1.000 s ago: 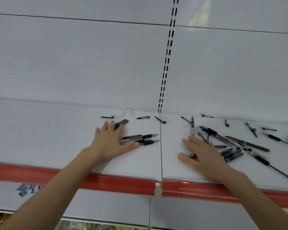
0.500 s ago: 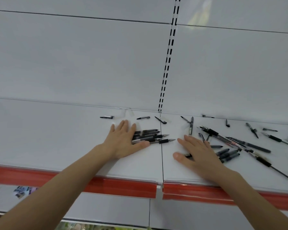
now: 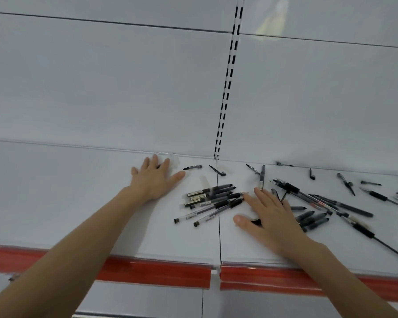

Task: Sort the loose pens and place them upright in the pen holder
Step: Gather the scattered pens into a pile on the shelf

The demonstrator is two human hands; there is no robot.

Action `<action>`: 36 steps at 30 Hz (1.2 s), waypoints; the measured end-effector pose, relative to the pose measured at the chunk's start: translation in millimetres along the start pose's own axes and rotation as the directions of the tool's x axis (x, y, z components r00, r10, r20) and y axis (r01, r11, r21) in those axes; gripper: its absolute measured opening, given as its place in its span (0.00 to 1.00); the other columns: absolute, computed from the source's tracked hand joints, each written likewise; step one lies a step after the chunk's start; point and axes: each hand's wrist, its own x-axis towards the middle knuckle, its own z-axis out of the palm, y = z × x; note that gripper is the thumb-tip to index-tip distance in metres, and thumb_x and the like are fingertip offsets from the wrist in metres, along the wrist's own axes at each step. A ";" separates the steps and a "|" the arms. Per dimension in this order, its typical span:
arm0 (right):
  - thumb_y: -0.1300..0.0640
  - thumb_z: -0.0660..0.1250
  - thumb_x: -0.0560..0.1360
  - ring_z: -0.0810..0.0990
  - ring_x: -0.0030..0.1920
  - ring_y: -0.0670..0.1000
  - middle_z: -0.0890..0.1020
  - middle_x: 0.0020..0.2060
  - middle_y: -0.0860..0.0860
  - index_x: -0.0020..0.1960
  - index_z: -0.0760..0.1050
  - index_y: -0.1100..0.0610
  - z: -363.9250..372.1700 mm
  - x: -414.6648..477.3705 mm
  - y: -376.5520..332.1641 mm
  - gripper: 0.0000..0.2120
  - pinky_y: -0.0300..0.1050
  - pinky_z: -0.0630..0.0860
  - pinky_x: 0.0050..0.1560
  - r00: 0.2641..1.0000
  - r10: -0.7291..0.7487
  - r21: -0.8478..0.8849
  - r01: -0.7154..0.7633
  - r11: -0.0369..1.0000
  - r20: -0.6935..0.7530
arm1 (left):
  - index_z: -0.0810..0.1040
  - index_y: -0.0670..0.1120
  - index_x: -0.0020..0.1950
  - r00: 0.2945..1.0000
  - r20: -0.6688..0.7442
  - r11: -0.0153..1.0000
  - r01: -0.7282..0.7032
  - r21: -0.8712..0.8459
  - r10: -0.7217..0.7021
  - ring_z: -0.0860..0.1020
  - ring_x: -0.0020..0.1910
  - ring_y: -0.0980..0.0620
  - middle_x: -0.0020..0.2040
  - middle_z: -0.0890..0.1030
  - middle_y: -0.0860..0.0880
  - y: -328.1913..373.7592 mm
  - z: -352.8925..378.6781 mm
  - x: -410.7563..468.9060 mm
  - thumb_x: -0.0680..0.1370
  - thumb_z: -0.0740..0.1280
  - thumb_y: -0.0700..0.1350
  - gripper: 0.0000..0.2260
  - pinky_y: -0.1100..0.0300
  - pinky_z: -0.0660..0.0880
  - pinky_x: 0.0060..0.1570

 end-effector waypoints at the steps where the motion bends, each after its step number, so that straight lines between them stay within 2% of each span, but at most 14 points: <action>1: 0.23 0.33 0.55 0.42 0.76 0.48 0.48 0.76 0.49 0.74 0.48 0.43 -0.5 1.3 -0.5 0.51 0.56 0.41 0.73 1.000 0.001 0.009 -0.001 1.000 0.003 | 0.52 0.50 0.75 0.998 0.003 0.998 -0.065 -0.005 0.065 0.46 0.76 0.45 0.77 0.47 0.45 10.3 1.6 1.4 0.76 0.47 0.66 0.32 0.42 0.48 0.71; 4: 0.25 0.36 0.59 0.43 0.76 0.48 0.48 0.76 0.48 0.74 0.49 0.43 -3.6 2.0 -1.8 0.47 0.55 0.41 0.73 1.000 -0.006 0.047 0.005 0.999 0.022 | 0.52 0.50 0.75 0.965 0.023 0.965 -0.259 -0.046 0.260 0.47 0.76 0.48 0.77 0.48 0.46 36.7 4.9 1.3 0.77 0.48 0.64 0.31 0.46 0.45 0.72; 7: 0.26 0.47 0.67 0.41 0.76 0.47 0.46 0.76 0.48 0.74 0.49 0.43 -12.6 -3.9 2.9 0.40 0.53 0.39 0.73 1.000 0.008 0.075 -0.009 0.997 0.012 | 0.52 0.53 0.75 0.941 0.000 0.931 -0.333 -0.151 0.337 0.46 0.76 0.50 0.77 0.47 0.47 38.2 1.3 0.9 0.69 0.48 0.73 0.40 0.47 0.43 0.73; 9: 0.20 0.42 0.58 0.39 0.75 0.47 0.43 0.76 0.47 0.74 0.46 0.42 -18.7 -10.0 16.0 0.49 0.54 0.38 0.73 0.999 0.050 0.033 -0.051 0.998 0.006 | 0.47 0.55 0.75 0.919 0.063 0.916 -0.380 -0.124 0.390 0.42 0.76 0.50 0.77 0.43 0.48 31.5 1.8 -2.9 0.58 0.44 0.81 0.51 0.47 0.41 0.73; 11: 0.16 0.33 0.46 0.37 0.75 0.48 0.42 0.76 0.47 0.74 0.43 0.41 -22.2 -15.5 32.7 0.60 0.57 0.37 0.72 0.992 0.126 -0.017 -0.126 0.992 0.011 | 0.42 0.54 0.75 0.874 0.169 0.889 -0.456 -0.036 0.455 0.39 0.75 0.49 0.77 0.40 0.47 30.6 5.8 -9.8 0.52 0.40 0.83 0.56 0.49 0.39 0.72; 13: 0.16 0.35 0.45 0.38 0.75 0.49 0.42 0.76 0.49 0.74 0.44 0.42 -21.9 -18.3 46.7 0.61 0.60 0.38 0.73 0.980 0.198 -0.024 -0.197 0.980 0.027 | 0.39 0.53 0.75 0.857 0.213 0.875 -0.483 0.013 0.470 0.38 0.75 0.47 0.76 0.37 0.45 38.0 7.9 -15.8 0.51 0.39 0.83 0.58 0.50 0.39 0.72; 16: 0.16 0.31 0.44 0.39 0.75 0.50 0.43 0.76 0.50 0.75 0.44 0.43 -18.2 -16.2 55.0 0.63 0.60 0.39 0.72 0.974 0.224 0.020 -0.225 0.974 0.043 | 0.41 0.50 0.76 0.861 0.188 0.877 -0.481 0.000 0.472 0.38 0.75 0.46 0.76 0.38 0.43 66.1 12.9 -17.6 0.53 0.41 0.82 0.58 0.50 0.40 0.72; 20: 0.17 0.30 0.44 0.41 0.76 0.51 0.45 0.76 0.51 0.75 0.44 0.45 -16.1 -8.4 55.5 0.63 0.60 0.40 0.72 0.977 0.213 0.042 -0.214 0.976 0.015 | 0.43 0.48 0.76 0.848 0.160 0.859 -0.512 -0.004 0.505 0.39 0.76 0.48 0.77 0.40 0.43 117.7 28.9 -15.4 0.70 0.49 0.73 0.43 0.47 0.41 0.72; 22: 0.18 0.37 0.49 0.43 0.76 0.50 0.47 0.76 0.50 0.75 0.47 0.46 -17.1 -8.9 56.2 0.59 0.59 0.42 0.73 0.976 0.219 0.087 -0.216 0.972 -0.019 | 0.44 0.48 0.76 0.853 0.136 0.863 -0.503 -0.042 0.504 0.41 0.76 0.48 0.77 0.42 0.43 126.5 30.3 -14.6 0.74 0.51 0.68 0.38 0.47 0.42 0.73; 25: 0.22 0.39 0.55 0.43 0.76 0.49 0.48 0.76 0.50 0.75 0.48 0.45 -15.0 -12.7 59.0 0.52 0.57 0.42 0.73 0.974 0.219 0.121 -0.211 0.970 -0.060 | 0.49 0.47 0.76 0.885 0.018 0.881 -0.462 -0.104 0.466 0.45 0.76 0.48 0.77 0.46 0.44 108.9 22.4 -9.7 0.75 0.53 0.65 0.35 0.49 0.44 0.74; 28: 0.23 0.43 0.60 0.43 0.76 0.49 0.47 0.76 0.50 0.75 0.48 0.45 -12.6 -16.0 59.0 0.48 0.57 0.42 0.74 0.974 0.225 0.087 -0.222 0.971 -0.028 | 0.52 0.46 0.75 0.949 -0.128 0.956 -0.293 -0.029 0.287 0.47 0.76 0.45 0.77 0.49 0.42 75.6 12.8 9.0 0.75 0.51 0.65 0.34 0.46 0.46 0.73; 30: 0.23 0.44 0.63 0.42 0.76 0.49 0.46 0.76 0.50 0.75 0.47 0.45 -12.6 -15.2 58.7 0.46 0.57 0.42 0.74 0.973 0.229 0.073 -0.228 0.971 -0.011 | 0.57 0.46 0.73 0.971 -0.185 0.988 -0.153 -0.001 0.150 0.52 0.75 0.42 0.75 0.55 0.41 52.6 9.2 25.8 0.74 0.51 0.66 0.34 0.43 0.51 0.71; 33: 0.21 0.40 0.60 0.42 0.76 0.49 0.46 0.76 0.50 0.75 0.47 0.46 -12.2 -12.7 58.7 0.49 0.57 0.42 0.74 0.976 0.217 0.060 -0.216 0.975 -0.014 | 0.62 0.48 0.70 0.987 -0.154 0.999 -0.051 0.002 0.051 0.58 0.71 0.42 0.71 0.61 0.42 32.0 9.8 39.8 0.71 0.51 0.70 0.35 0.42 0.57 0.67; 36: 0.23 0.40 0.59 0.42 0.76 0.49 0.46 0.76 0.50 0.75 0.47 0.46 -12.2 -10.6 58.2 0.49 0.57 0.42 0.73 0.976 0.217 0.059 -0.216 0.975 -0.008 | 0.63 0.48 0.69 0.986 -0.150 0.997 -0.075 0.002 0.074 0.58 0.71 0.41 0.69 0.63 0.41 39.1 11.6 44.0 0.67 0.47 0.73 0.40 0.43 0.58 0.67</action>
